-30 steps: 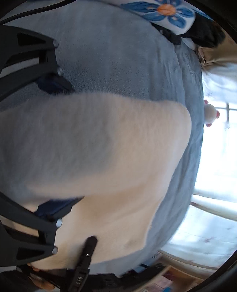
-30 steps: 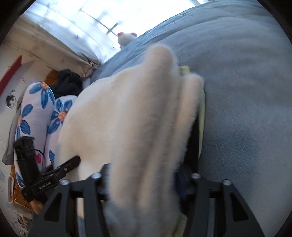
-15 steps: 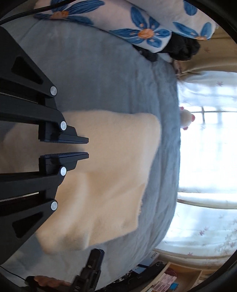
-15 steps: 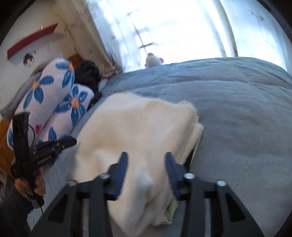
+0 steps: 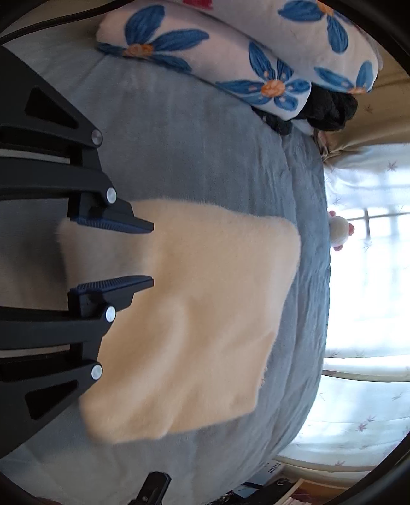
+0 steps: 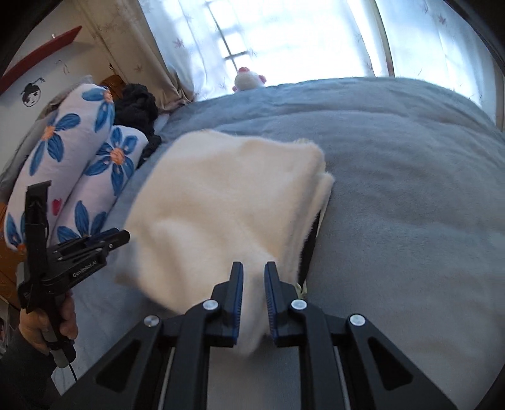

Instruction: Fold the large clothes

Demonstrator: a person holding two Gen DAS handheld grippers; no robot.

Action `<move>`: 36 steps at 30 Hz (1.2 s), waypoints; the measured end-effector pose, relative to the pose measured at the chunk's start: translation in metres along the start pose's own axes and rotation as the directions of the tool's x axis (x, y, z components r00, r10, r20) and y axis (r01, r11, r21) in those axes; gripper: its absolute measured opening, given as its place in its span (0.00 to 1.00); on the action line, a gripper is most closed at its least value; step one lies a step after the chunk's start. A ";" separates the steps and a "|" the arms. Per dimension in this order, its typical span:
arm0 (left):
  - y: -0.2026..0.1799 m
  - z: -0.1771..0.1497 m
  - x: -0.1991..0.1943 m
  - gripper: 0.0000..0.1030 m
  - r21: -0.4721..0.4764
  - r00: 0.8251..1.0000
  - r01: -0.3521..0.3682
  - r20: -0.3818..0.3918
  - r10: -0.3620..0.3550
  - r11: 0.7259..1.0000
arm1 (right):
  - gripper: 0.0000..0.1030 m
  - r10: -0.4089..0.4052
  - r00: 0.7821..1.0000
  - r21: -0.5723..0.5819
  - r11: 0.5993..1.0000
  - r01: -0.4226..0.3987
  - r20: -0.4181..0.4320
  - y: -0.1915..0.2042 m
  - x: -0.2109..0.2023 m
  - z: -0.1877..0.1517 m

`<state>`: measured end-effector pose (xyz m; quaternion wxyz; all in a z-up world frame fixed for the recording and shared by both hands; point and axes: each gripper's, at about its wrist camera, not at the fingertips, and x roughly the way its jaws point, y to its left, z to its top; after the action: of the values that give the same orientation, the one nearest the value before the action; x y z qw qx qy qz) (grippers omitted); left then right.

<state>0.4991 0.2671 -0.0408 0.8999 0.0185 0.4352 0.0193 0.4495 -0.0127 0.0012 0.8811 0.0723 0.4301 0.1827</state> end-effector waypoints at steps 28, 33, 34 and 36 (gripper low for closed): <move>-0.161 -0.228 -0.402 0.92 0.092 0.965 -0.009 0.262 -0.015 0.996 | 0.51 -0.124 0.984 0.023 0.992 0.122 0.126 0.028 -0.362 -0.217; -0.195 -0.286 -0.411 0.94 0.096 0.965 -0.023 0.263 -0.003 0.995 | 0.52 -0.162 0.982 0.080 0.985 0.155 0.092 0.008 -0.361 -0.270; -0.201 -0.297 -0.410 0.94 0.094 0.969 -0.024 0.248 0.000 0.995 | 0.52 -0.169 0.982 0.088 0.983 0.161 0.088 0.005 -0.361 -0.280; -0.210 -0.314 -0.409 0.94 0.092 0.974 -0.013 0.225 -0.008 0.996 | 0.52 -0.185 0.980 0.090 0.980 0.178 0.078 0.001 -0.361 -0.296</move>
<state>0.0032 0.0419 0.0741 0.9416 0.0628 0.3307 -0.0021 0.0135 -0.1590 0.0825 0.9080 0.0768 0.4039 0.0801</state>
